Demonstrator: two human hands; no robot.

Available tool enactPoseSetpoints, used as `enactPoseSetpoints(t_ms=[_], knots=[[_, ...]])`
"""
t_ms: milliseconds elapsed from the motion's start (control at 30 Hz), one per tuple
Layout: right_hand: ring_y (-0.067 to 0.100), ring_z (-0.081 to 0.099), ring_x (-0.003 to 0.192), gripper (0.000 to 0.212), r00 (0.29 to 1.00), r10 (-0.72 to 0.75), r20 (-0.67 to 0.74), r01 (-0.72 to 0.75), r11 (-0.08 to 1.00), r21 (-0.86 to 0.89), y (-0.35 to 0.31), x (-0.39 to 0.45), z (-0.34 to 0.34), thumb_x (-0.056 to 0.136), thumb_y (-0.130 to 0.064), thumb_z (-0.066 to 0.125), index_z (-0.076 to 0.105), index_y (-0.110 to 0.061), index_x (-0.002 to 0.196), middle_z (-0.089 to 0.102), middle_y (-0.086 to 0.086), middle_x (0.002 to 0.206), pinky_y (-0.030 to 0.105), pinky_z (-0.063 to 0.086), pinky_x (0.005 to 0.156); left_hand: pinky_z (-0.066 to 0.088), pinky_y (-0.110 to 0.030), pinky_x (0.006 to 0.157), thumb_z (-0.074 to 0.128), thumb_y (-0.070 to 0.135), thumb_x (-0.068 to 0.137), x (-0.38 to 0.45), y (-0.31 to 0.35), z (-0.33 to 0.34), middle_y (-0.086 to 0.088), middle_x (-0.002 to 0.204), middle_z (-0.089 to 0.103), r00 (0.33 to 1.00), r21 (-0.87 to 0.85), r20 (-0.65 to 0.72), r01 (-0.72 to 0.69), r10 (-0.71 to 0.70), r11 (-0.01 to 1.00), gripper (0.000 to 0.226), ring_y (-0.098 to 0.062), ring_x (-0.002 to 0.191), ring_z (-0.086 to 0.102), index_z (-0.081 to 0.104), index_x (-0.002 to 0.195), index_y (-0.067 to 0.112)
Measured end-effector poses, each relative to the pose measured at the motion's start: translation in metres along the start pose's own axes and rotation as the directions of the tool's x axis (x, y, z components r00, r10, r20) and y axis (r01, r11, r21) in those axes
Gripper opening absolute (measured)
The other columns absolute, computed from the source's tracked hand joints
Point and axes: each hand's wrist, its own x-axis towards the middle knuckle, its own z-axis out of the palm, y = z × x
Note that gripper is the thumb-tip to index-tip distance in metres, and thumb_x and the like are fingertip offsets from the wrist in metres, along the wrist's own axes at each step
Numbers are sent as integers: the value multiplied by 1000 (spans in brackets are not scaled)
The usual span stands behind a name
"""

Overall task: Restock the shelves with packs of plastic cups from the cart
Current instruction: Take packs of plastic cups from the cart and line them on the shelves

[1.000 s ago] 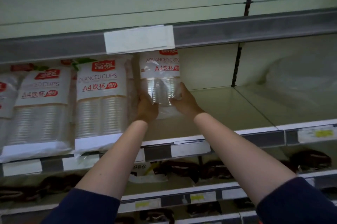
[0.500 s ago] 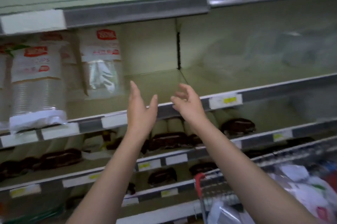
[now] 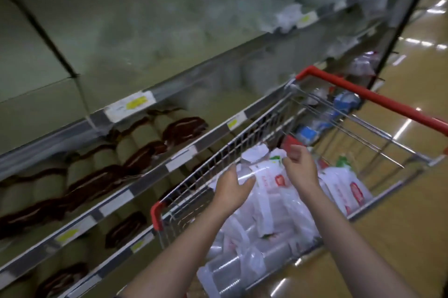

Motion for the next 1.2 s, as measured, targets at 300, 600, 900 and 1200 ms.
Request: enactPoseSetpoints(t_ms=[300,600,900,1200], knots=[[34,43,126,57,920,386,-68,-374,916,148,50,-2,-83,91,-23,54,31,-11,142,37,13,146,48,46,96,36,-27,93,59,46,87,28,54,94,-11,147,39,893,246,450,-111,-12,963,72,-26,132,40,33,140,4],[49,28,134,68,763,640,85,-624,697,354,72,-3,-72,93,-18,51,14,-6,149,23,17,154,65,39,99,47,-34,89,78,49,67,56,49,120,-17,134,50,874,290,455,35,-170,956,86,-30,120,51,44,129,0],[47,44,120,49,748,645,158,-634,623,457,69,3,-70,90,-28,54,37,-13,134,45,17,124,66,42,91,41,-30,65,70,15,79,63,41,87,-13,75,54,927,-11,375,-20,23,1000,15,-21,70,52,59,72,8],[44,49,116,74,702,346,623,-706,451,546,29,-50,42,83,-59,50,26,-24,144,44,25,129,58,52,80,46,-20,54,56,3,90,24,-3,-95,3,56,63,998,-385,-18,-66,64,921,21,-8,53,56,68,73,8]])
